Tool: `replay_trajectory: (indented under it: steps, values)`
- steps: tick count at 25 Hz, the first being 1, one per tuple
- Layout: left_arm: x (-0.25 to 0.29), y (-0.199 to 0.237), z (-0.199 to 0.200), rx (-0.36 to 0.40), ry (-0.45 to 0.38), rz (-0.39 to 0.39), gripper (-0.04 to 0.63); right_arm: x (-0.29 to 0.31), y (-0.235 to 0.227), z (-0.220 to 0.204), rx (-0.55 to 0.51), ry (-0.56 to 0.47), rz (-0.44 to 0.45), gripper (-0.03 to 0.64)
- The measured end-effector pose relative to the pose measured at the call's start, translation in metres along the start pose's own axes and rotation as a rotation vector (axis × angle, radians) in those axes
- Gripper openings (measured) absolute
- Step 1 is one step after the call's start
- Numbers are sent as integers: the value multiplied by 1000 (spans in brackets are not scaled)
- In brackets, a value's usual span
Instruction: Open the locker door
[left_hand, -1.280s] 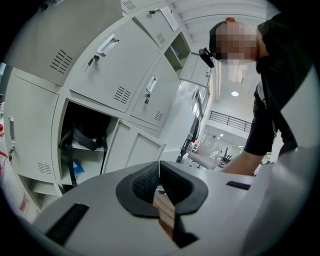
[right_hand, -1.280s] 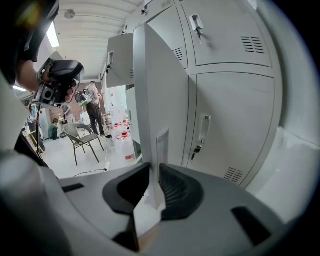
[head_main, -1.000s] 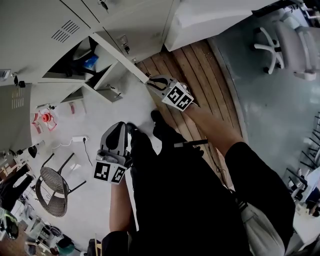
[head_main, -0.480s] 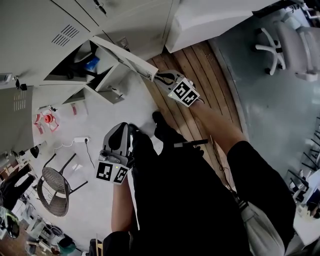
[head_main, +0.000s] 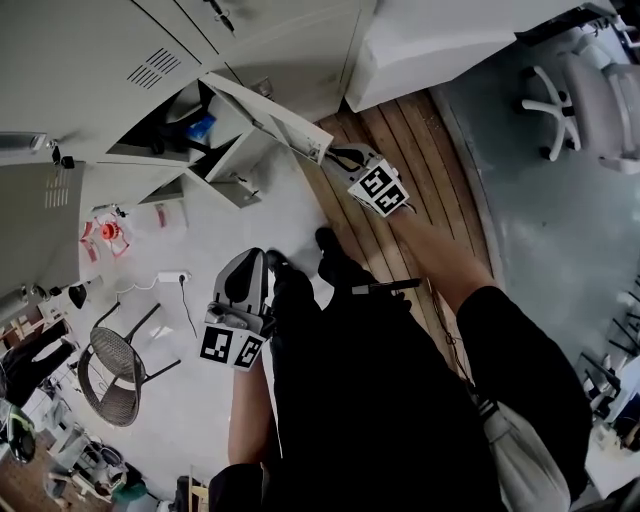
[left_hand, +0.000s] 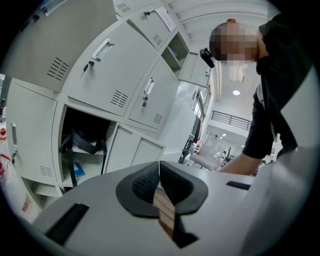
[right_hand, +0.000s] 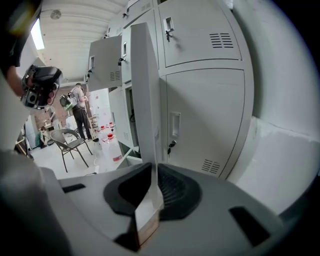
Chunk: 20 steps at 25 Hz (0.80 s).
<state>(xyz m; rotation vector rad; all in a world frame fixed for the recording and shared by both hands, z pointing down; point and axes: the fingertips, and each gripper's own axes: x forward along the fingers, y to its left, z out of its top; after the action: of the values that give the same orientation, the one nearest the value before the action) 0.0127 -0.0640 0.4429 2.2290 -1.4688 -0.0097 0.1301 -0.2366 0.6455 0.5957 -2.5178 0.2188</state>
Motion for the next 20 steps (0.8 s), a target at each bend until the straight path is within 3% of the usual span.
replay_trajectory:
  steps: [20]
  values:
    - [-33, -9, 31, 17, -106, 35, 18, -12, 12, 6, 21, 65, -8, 48]
